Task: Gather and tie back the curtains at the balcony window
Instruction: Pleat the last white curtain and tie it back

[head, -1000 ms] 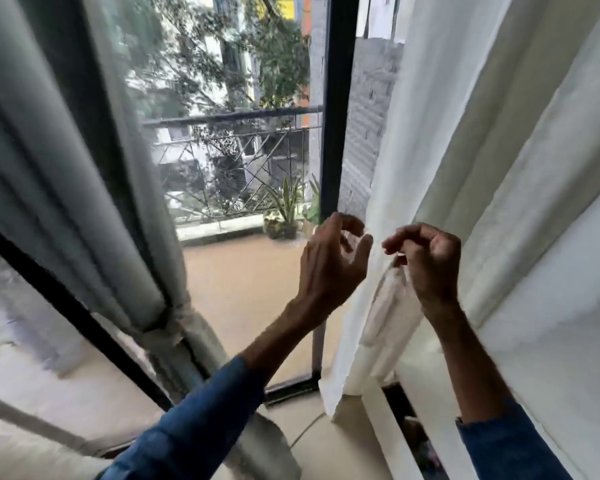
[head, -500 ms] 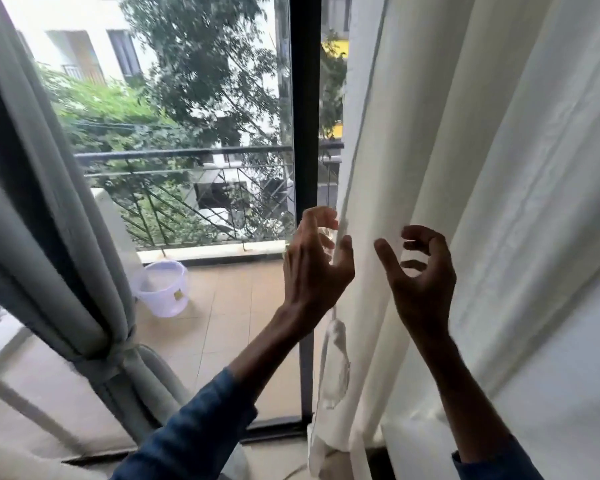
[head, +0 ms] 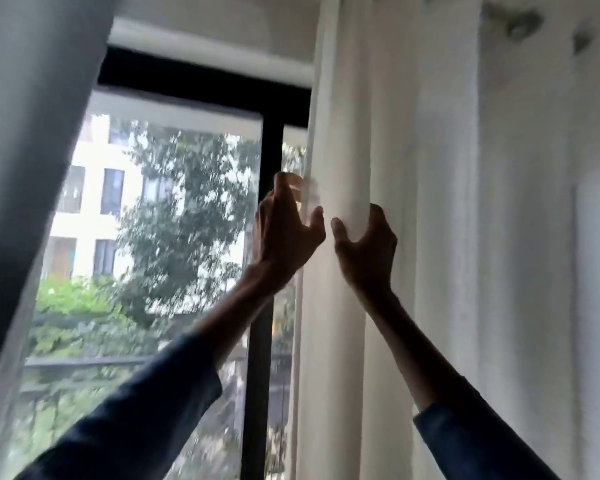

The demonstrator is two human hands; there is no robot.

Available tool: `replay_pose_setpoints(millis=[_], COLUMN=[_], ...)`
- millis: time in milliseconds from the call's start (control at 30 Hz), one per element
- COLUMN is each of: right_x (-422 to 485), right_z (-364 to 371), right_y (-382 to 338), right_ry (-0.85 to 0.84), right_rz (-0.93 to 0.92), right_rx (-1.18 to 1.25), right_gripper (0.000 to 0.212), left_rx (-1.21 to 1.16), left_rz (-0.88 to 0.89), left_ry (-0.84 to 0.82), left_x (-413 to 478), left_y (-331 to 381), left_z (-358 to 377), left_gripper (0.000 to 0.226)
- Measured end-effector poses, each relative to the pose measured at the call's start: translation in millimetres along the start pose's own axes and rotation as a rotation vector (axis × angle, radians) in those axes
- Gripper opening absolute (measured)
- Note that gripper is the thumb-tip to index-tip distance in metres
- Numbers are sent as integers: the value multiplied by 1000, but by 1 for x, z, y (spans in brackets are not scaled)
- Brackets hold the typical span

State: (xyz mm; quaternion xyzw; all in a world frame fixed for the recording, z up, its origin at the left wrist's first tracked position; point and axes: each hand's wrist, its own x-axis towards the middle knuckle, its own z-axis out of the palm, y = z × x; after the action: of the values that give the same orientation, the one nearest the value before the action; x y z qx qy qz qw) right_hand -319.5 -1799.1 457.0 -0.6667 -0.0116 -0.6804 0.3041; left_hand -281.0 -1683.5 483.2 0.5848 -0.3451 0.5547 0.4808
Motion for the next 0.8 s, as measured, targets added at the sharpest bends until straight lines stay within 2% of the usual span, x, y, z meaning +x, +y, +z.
replay_pose_setpoints(millis=[100,200,367,467,500,600,700,800], right_x=[74,136,201,224,229,232,227,223], right_z=[9,15,21,25,25,30,53,90], right_y=[-38,-71,-108,-121,-124,-137,-151,-170], right_ry=[55,134,245,265,268,234,173,86], right_rz=[-93,-161,-244,-247,-243,-206,-262,-302], right_rx=[-18,-20,-55,-96,-92,-71,-86,-62], right_gripper=[42,36,32,27,23,34,47,48], left_rx=[-1,95,220,291,312,375,385,338], left_rz=[37,102,107,128,123,84,11,-6], left_ry=[39,72,-7,-20,-15,74,196,183], left_x=[79,141,212,238,245,256,265,269], left_y=[16,32,54,55,52,33,3,-17], left_z=[6,5,-15,-35,-43,-74,-105,-125], left_gripper=[43,32,21,28,32,37,31,24])
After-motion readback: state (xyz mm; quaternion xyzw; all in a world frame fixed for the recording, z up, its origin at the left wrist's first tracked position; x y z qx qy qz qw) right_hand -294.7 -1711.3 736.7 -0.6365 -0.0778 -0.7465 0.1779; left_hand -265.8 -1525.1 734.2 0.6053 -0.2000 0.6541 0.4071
